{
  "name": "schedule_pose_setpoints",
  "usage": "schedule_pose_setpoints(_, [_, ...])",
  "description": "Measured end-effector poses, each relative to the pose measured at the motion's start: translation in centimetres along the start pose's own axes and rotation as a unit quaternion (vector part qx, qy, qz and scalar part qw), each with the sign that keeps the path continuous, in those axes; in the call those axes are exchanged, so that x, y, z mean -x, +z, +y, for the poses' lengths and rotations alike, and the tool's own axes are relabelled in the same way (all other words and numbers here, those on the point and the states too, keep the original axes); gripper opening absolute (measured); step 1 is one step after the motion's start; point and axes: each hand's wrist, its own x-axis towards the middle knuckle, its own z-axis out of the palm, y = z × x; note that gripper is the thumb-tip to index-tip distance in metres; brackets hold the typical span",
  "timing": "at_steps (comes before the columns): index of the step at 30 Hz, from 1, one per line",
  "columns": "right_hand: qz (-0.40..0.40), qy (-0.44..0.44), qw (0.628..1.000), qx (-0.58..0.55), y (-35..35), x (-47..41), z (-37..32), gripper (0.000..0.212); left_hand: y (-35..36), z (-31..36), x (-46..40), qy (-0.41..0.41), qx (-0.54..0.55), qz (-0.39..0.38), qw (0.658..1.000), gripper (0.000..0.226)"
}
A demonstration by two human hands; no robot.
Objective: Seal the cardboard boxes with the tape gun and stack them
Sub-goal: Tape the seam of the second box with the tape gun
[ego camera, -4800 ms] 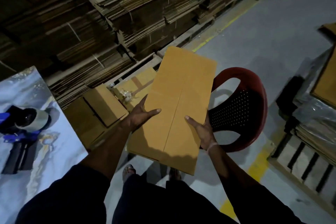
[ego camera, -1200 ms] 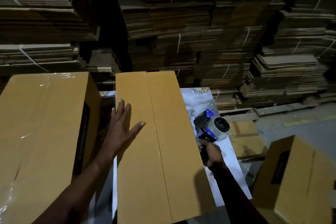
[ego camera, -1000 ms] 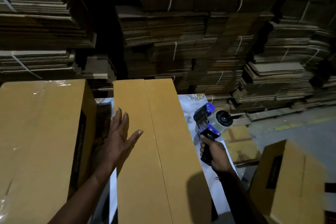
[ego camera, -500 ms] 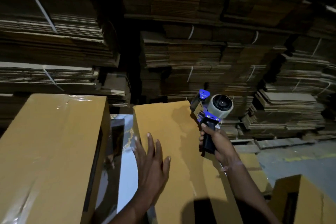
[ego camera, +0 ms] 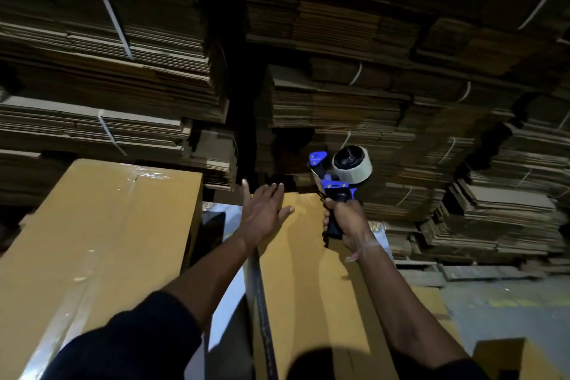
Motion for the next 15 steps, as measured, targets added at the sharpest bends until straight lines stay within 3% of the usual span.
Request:
schedule_pose_setpoints(6, [0.047,-0.008,0.995,0.083,1.8,-1.8,-0.8,0.022,-1.3,-0.1,-2.9,-0.046,0.194,0.011,0.98,0.121])
schedule_pose_setpoints(12, [0.084,-0.05,0.979,0.178,2.4,-1.5,-1.3,0.02,-1.2,-0.7,-4.3,-0.003,0.286,-0.015,0.958,0.137])
schedule_pose_setpoints(15, [0.114,-0.088,0.953,0.268,2.6,-0.7,-1.5,0.017,-1.7,-0.6,-4.9,0.02,0.326,-0.038,0.944,0.14])
